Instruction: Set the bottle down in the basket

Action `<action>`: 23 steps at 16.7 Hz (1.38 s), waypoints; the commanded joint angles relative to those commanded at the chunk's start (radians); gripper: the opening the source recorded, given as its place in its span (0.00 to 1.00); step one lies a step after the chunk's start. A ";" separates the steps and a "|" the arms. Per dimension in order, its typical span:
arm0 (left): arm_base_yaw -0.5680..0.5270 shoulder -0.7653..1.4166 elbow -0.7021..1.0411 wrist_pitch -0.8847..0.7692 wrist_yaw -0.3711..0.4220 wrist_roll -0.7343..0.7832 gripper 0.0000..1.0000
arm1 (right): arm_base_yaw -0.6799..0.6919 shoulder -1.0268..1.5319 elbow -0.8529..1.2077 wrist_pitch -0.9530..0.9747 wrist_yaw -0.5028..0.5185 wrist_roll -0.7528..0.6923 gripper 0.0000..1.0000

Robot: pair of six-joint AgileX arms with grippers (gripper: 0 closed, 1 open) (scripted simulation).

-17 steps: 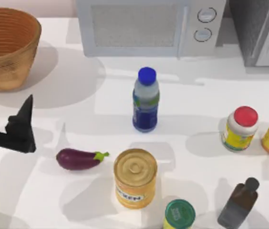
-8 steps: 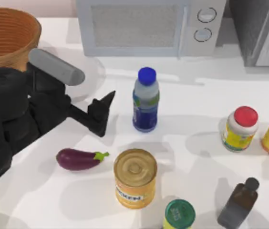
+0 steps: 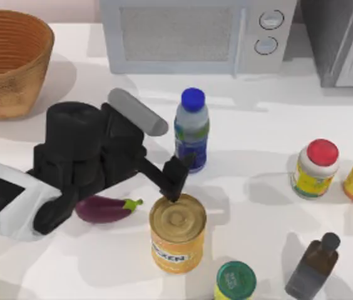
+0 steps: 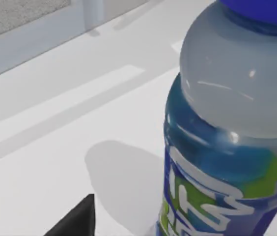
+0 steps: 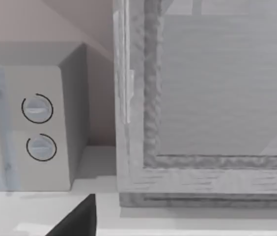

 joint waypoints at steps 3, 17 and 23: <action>-0.002 0.009 0.002 0.003 0.001 0.001 1.00 | 0.000 0.000 0.000 0.000 0.000 0.000 1.00; -0.049 0.262 0.242 0.020 -0.037 -0.019 1.00 | 0.000 0.000 0.000 0.000 0.000 0.000 1.00; -0.054 0.279 0.250 0.030 -0.042 -0.021 0.92 | 0.000 0.000 0.000 0.000 0.000 0.000 1.00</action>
